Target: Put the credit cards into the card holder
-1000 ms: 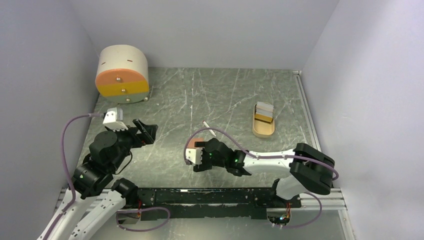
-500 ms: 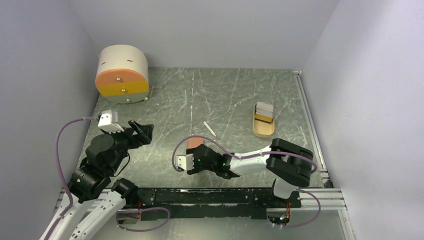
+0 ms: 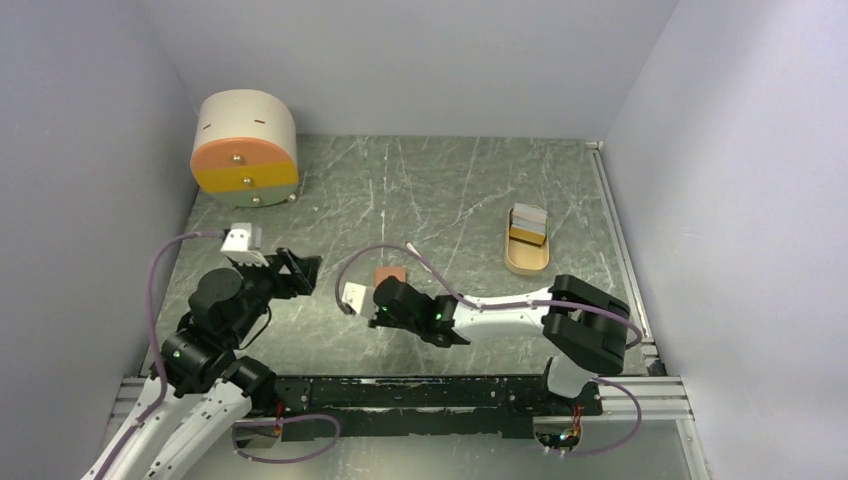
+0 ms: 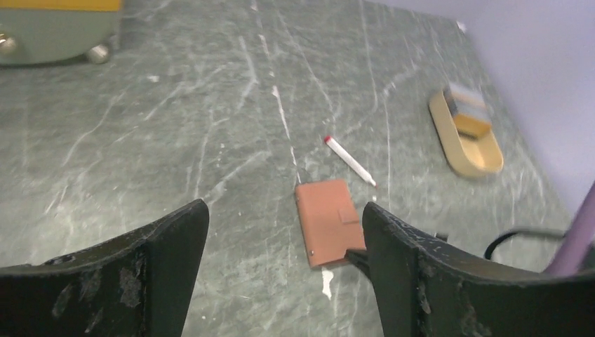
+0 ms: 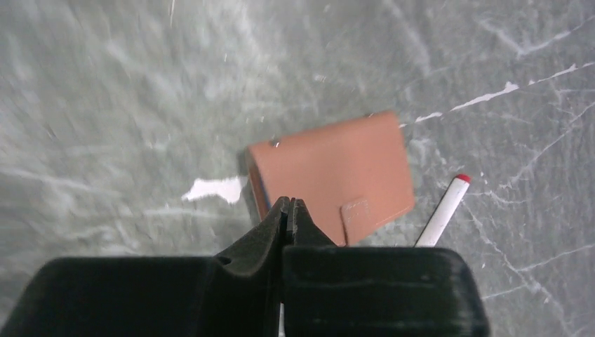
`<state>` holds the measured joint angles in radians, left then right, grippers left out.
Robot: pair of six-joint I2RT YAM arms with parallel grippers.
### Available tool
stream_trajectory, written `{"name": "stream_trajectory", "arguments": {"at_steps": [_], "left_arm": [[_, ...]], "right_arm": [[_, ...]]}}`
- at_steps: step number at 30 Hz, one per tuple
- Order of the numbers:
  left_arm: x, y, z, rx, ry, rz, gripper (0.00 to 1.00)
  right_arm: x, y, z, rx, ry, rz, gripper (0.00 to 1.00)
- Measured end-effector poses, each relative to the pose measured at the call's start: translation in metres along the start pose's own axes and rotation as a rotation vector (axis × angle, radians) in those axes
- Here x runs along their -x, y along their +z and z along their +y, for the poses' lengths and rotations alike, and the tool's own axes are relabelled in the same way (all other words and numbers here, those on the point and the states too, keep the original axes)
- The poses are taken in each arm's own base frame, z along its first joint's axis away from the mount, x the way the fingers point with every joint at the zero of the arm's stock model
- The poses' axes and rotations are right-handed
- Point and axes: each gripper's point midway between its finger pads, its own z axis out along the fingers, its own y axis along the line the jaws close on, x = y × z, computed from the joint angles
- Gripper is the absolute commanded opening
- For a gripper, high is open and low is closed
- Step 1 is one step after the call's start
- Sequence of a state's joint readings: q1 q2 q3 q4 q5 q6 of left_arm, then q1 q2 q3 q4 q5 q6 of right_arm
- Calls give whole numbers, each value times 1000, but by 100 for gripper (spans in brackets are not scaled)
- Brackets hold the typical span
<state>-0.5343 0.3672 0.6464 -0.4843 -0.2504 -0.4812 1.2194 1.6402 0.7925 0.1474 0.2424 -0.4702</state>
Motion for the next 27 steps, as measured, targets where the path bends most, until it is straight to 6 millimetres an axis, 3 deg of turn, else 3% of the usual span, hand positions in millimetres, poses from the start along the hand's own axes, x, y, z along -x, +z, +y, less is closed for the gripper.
{"name": "stream_trajectory", "arguments": {"at_steps": [5,6,9,10,13,17,21,23,27], "left_arm": [[-24,8,-25,-213,202,55,78],[-24,9,-30,-247,236,53,78],[-17,8,-41,-315,314,19,80],[-13,8,-43,-326,334,-2,81],[0,2,-46,-339,356,-65,81],[12,-5,-44,-326,348,-136,79],[17,-5,-37,-285,323,-151,79],[16,-4,-35,-267,305,-148,80],[13,-2,-30,-230,252,-114,78]], "right_arm": [[45,-20,-18,-6,227,-64,0],[53,-26,-21,-2,273,-83,6],[67,-44,-31,-7,365,-133,43],[69,-48,-33,-15,381,-148,47],[57,-51,-35,-43,374,-151,54],[15,-37,-40,-48,443,-24,55],[-12,-27,-103,-132,816,59,56],[-16,-33,-116,-161,983,29,56],[-18,-38,-85,-90,1244,21,56]]}}
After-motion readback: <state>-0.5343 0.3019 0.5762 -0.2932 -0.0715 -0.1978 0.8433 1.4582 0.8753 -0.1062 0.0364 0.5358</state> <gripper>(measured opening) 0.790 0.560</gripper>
